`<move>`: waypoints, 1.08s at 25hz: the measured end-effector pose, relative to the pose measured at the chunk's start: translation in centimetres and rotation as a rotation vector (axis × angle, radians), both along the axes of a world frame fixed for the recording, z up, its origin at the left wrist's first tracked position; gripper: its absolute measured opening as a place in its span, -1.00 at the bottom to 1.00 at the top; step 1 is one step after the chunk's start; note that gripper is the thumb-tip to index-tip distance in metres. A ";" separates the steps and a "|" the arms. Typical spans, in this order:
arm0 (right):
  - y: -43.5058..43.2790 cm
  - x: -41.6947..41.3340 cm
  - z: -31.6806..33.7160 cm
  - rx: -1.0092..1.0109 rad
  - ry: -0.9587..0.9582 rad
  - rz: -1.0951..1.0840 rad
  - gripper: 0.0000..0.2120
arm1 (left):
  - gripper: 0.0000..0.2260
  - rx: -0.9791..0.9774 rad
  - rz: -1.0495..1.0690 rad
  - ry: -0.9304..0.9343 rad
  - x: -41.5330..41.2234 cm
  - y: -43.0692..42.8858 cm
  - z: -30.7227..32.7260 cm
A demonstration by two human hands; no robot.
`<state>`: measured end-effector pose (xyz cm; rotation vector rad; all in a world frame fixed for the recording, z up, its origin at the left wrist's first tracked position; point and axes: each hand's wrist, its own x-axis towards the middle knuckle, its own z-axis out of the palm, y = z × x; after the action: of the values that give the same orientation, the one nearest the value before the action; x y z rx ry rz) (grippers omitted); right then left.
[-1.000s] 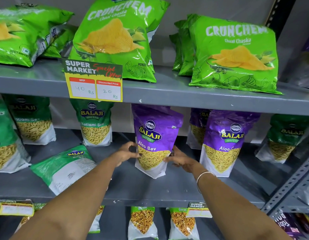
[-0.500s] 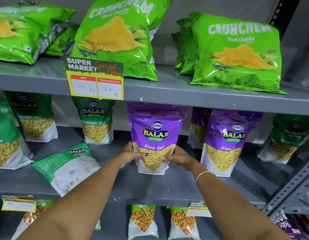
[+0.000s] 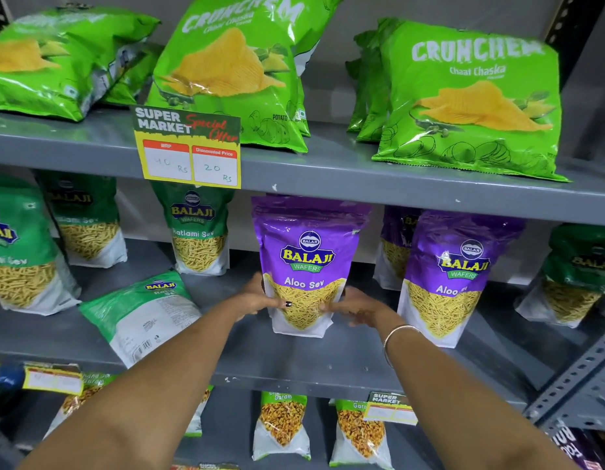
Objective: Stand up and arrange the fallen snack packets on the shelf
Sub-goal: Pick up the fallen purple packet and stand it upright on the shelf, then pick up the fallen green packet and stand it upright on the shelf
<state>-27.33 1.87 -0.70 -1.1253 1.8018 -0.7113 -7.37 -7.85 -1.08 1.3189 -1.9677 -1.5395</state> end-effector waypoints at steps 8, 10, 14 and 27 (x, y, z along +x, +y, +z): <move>-3.3 3.7 1.0 0.596 0.181 0.371 -0.76 | -0.87 -0.281 0.468 -0.067 8.1 -3.1 1.1; -4.6 7.1 1.5 0.533 0.188 0.382 -0.74 | -0.72 -0.311 0.532 -0.303 11.7 -4.2 1.2; -8.6 14.4 1.1 0.237 0.148 0.173 -0.66 | -0.51 -0.278 0.647 -0.483 18.8 -6.1 0.1; -13.1 23.1 -2.5 0.268 -0.072 -0.016 -0.77 | -0.85 0.745 0.400 0.219 25.2 -9.7 -4.0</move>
<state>-4.26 -11.28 -3.18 -0.8973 1.7850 -0.4952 17.80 -17.51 -5.05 1.5793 -0.9266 -2.1628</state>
